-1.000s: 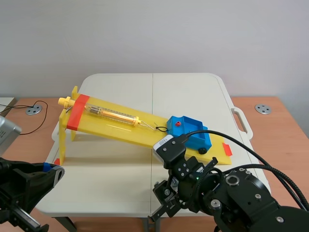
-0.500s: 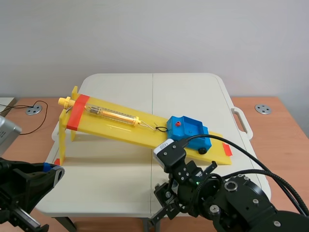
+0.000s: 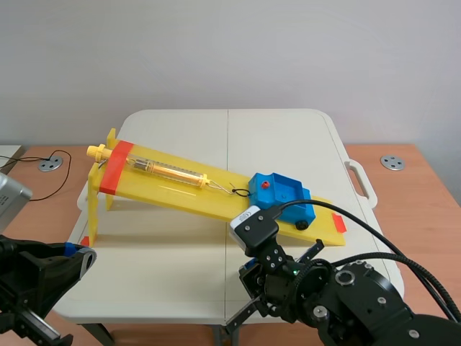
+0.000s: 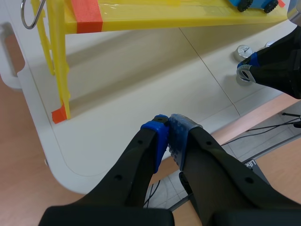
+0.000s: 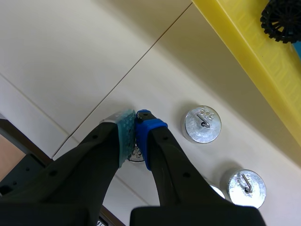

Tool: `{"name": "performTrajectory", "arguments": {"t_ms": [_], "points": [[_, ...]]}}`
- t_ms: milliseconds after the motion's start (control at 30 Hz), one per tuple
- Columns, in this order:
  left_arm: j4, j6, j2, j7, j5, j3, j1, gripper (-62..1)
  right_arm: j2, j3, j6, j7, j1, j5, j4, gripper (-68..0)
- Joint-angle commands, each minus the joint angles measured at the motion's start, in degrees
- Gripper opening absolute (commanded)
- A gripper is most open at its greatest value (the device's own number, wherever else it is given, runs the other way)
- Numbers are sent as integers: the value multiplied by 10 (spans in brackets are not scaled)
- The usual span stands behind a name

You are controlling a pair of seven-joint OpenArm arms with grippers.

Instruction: Place the four metal weights on the blue cart on the ramp.

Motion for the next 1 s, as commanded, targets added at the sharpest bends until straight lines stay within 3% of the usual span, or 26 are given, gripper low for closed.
{"name": "performTrajectory", "arguments": {"t_ms": [0,267,433,667,833,967], "points": [[39,-20,5,-44,-42,-5,-11,-578,23,-13,-19,41,27,28,17,-669],[39,-20,5,-44,-42,-5,-11,-578,77,26,-14,15,-24,100,169,-669],[39,-20,5,-44,-42,-5,-11,-578,98,80,20,-10,-74,165,252,-669],[39,-20,5,-43,-42,-5,-11,-578,101,194,73,-59,-134,284,350,-669],[39,-20,5,-43,-42,-5,-11,-578,101,282,85,-76,-146,358,390,-669],[39,-20,4,-42,-42,-5,-11,-578,83,323,85,-72,-117,370,384,-669]]}}
